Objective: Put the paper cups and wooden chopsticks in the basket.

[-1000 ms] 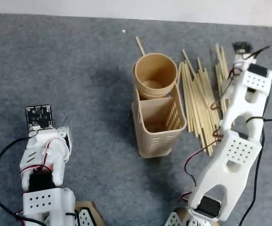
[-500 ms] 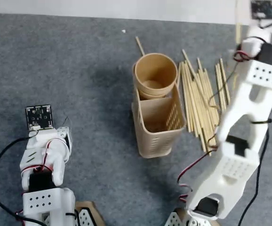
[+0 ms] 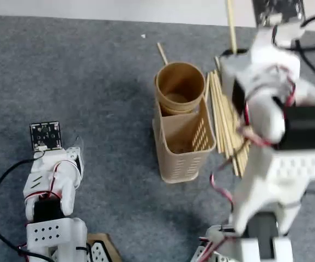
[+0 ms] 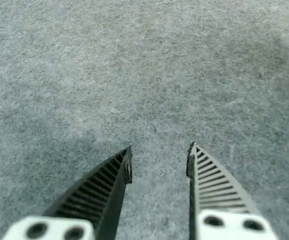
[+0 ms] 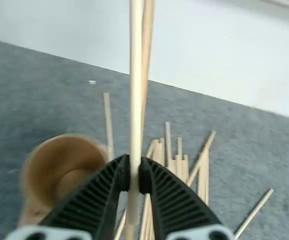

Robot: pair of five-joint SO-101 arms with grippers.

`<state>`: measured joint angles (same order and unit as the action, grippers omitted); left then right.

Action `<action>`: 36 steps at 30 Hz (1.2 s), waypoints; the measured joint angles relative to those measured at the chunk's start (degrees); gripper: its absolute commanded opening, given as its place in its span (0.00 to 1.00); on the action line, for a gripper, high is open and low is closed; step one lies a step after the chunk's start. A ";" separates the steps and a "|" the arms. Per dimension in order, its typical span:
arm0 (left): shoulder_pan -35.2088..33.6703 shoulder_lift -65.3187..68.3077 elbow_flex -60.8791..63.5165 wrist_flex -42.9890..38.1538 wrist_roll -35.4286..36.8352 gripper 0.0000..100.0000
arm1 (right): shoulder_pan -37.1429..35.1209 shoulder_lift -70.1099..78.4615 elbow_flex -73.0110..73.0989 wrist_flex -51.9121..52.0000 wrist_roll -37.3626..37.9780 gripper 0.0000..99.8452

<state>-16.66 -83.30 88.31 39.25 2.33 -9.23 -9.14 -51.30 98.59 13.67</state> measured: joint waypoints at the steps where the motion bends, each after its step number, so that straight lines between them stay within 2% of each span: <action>1: 0.00 0.00 0.00 0.00 0.00 0.20 | -1.05 -2.73 2.37 0.00 -0.35 0.01; 4: 0.00 0.00 0.00 0.00 0.00 0.20 | -3.34 -10.64 9.93 -1.93 -1.85 0.01; 9: 0.00 0.00 0.00 0.00 0.00 0.20 | -5.63 -22.95 27.96 -12.75 -4.04 0.01; 19: 0.00 0.00 0.00 0.00 0.00 0.20 | -5.98 -47.65 78.59 -49.76 -8.00 0.01; 24: 0.00 0.00 0.00 0.00 0.00 0.20 | -5.98 -53.36 94.07 -61.98 -11.52 0.01; 28: 0.00 0.00 0.00 0.00 0.00 0.20 | -5.98 -57.85 102.95 -66.90 -13.01 0.01; 33: 0.00 0.00 0.00 0.00 0.00 0.20 | -6.86 -66.37 111.47 -67.78 -13.01 0.01; 36: 0.00 0.00 0.00 0.00 0.00 0.20 | -6.86 -73.23 116.48 -67.78 -13.01 0.09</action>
<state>-16.66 -83.30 88.31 39.25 2.33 -16.09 -82.37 65.19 30.81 0.66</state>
